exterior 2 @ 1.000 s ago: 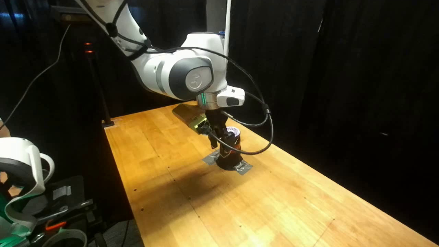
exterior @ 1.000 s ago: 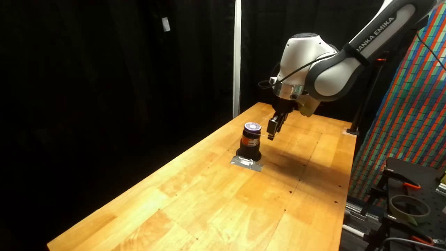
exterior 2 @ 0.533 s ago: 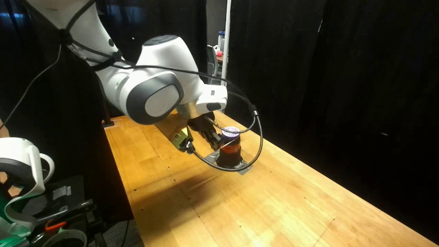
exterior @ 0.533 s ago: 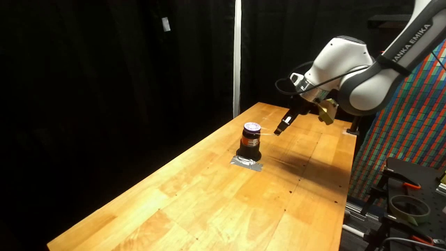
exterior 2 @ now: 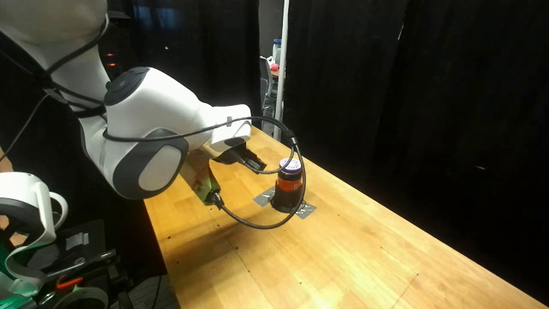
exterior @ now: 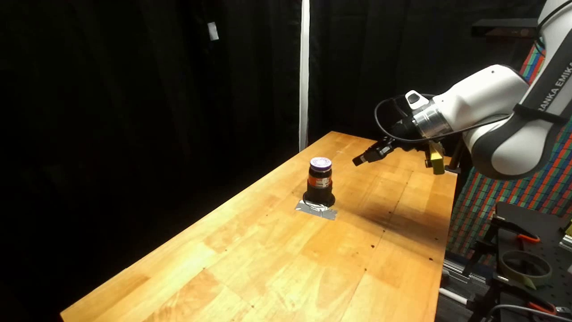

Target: Place the rubber band over the brown cup

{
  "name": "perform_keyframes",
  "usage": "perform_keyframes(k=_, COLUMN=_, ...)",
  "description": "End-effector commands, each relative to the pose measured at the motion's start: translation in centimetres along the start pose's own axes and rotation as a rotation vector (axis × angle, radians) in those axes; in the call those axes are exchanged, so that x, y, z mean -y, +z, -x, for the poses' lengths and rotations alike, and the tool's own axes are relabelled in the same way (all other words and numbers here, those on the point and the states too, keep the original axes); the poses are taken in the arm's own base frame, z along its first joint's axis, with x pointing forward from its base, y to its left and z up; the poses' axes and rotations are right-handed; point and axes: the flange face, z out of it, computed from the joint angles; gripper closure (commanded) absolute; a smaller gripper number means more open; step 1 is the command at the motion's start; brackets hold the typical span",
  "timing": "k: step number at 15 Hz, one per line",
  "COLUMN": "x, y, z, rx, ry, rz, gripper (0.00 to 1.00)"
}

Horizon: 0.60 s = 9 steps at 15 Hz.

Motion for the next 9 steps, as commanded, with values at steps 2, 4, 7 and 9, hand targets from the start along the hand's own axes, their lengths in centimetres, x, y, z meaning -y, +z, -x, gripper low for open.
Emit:
perform_keyframes(k=2, x=-1.4, y=-0.8, z=2.6, rx=-0.127, ry=0.009, rz=-0.023, gripper=0.83)
perform_keyframes(k=4, x=-1.4, y=-0.3, z=3.5, rx=-0.069, ry=0.015, rz=-0.044, gripper=0.65)
perform_keyframes(k=7, x=-1.1, y=0.7, z=4.2, rx=0.012, ry=0.013, rz=-0.055, gripper=0.69)
perform_keyframes(k=9, x=-1.1, y=0.8, z=4.5, rx=0.033, ry=0.015, rz=-0.061, gripper=0.58)
